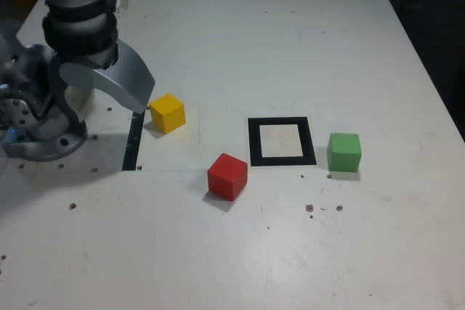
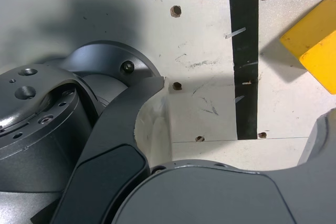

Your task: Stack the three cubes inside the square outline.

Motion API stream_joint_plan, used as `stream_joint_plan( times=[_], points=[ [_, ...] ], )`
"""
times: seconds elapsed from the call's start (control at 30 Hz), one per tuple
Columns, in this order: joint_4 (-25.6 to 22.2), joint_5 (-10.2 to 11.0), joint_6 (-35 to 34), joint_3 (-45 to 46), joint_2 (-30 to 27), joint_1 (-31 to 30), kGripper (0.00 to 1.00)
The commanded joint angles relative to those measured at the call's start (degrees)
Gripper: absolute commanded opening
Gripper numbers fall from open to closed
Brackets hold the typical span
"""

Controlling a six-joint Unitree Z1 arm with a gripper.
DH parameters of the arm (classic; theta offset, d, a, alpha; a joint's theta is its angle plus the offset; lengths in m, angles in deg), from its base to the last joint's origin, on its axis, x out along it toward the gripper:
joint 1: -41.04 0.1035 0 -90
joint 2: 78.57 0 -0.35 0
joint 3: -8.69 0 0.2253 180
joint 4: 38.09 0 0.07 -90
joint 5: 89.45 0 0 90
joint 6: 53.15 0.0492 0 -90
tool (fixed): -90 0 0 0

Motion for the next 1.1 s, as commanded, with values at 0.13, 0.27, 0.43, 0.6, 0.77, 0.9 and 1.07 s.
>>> stream_joint_plan(
  times=[0.13, 0.27, 0.43, 0.6, 0.77, 0.9, 1.07],
  points=[
    [-0.20, 0.24, 0.41, -0.53, -0.18, -0.32, 0.96],
    [-1.04, 1.05, -0.38, -3.62, 0.30, -2.91, 0.96],
    [-6.19, 2.99, -5.13, -14.86, 4.67, -12.38, 0.95],
    [-11.18, 3.41, -7.65, -27.40, 12.81, -20.38, 0.94],
    [-13.88, 3.49, -7.84, -37.63, 20.84, -24.56, 0.94],
    [-14.72, 3.46, -7.45, -42.63, 25.70, -26.04, 0.93],
    [-13.80, 3.42, -6.23, -44.49, 28.98, -26.39, 0.93]
  ],
)
